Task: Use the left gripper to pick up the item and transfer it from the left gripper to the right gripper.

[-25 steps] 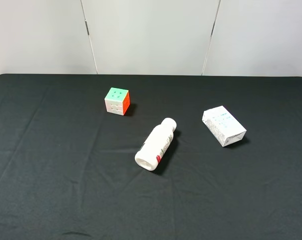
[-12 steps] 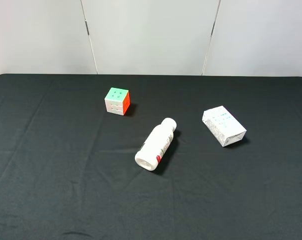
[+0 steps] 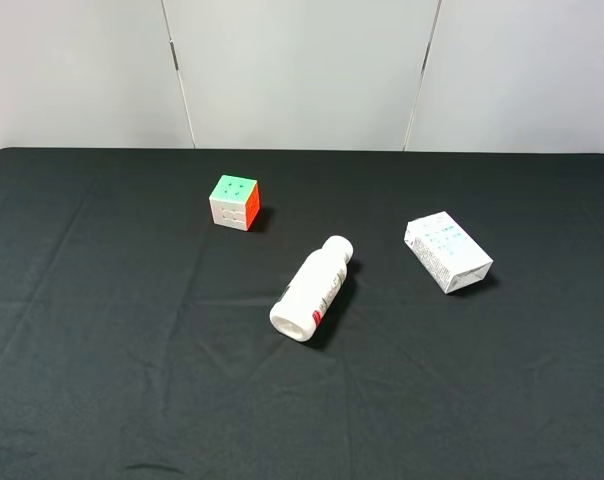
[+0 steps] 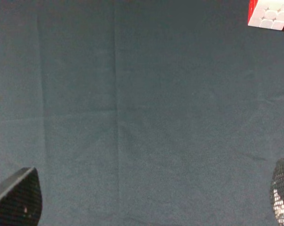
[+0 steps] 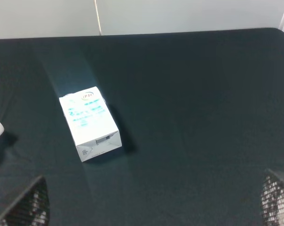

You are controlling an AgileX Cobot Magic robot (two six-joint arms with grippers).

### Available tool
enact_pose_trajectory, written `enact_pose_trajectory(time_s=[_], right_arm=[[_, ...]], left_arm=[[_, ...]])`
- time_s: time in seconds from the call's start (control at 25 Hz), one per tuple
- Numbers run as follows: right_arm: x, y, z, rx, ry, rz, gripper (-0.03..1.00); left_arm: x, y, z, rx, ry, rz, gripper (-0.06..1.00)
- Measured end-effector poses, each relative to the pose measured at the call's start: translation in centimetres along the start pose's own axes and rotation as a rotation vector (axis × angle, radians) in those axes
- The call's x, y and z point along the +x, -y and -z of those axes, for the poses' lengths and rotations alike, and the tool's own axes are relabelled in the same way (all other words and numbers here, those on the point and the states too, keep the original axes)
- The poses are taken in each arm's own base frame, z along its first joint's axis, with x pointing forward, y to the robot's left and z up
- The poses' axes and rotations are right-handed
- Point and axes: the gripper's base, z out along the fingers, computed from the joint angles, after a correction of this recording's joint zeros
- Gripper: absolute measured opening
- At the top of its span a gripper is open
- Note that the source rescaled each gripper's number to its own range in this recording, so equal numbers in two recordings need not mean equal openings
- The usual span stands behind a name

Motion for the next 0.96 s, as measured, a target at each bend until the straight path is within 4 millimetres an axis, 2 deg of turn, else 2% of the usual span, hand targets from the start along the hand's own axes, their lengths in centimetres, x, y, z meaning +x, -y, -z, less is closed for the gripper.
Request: enact_pose_trajectory(time_s=[0.96], right_arm=[[0.00, -0.03, 0.00, -0.003, 0.000, -0.007, 1.00]], left_arm=[[0.00, 0.00, 0.00, 0.000, 0.000, -0.001, 1.00]])
